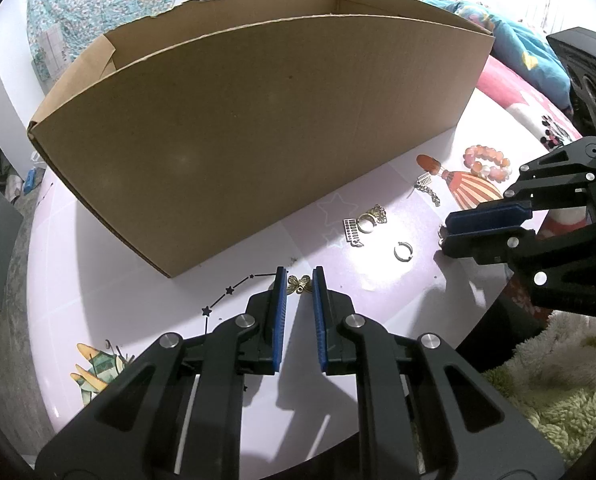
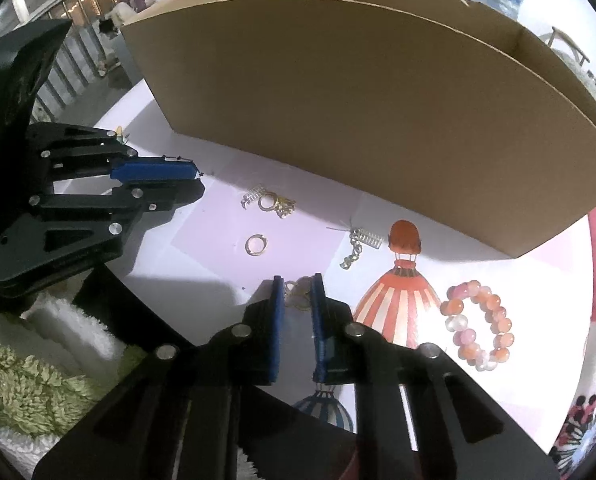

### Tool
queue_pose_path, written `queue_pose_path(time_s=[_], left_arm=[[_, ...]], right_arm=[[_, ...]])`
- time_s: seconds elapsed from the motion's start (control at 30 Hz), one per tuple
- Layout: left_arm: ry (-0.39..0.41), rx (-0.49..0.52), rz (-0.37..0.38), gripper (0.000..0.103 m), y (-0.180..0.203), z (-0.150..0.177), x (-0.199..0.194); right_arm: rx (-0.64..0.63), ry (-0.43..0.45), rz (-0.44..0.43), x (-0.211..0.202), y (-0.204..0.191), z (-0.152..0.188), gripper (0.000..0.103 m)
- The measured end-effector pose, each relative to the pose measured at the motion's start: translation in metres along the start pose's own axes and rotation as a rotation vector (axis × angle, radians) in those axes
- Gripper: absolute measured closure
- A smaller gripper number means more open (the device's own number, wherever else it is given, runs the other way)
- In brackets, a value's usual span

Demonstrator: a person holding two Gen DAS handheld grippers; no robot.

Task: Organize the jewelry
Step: 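Hold the left tool fingers around the gold butterfly charm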

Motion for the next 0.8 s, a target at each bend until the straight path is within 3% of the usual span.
queue_pose_path(time_s=[0.8], left_arm=[[0.027, -0.009, 0.037, 0.091, -0.003, -0.002, -0.013]], right_arm=[[0.022, 0.064, -0.001, -0.012, 0.007, 0.008, 0.09]])
Point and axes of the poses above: each gripper's, at about its wrist camera, not at the fingertips, and x roughly the way its jaws point, y to its right, z to its underside, the point moved 2 cm from there along x, roughly the way its jaws point, and after that the axes turned 13 degrees about y, right-handed, at the moved point
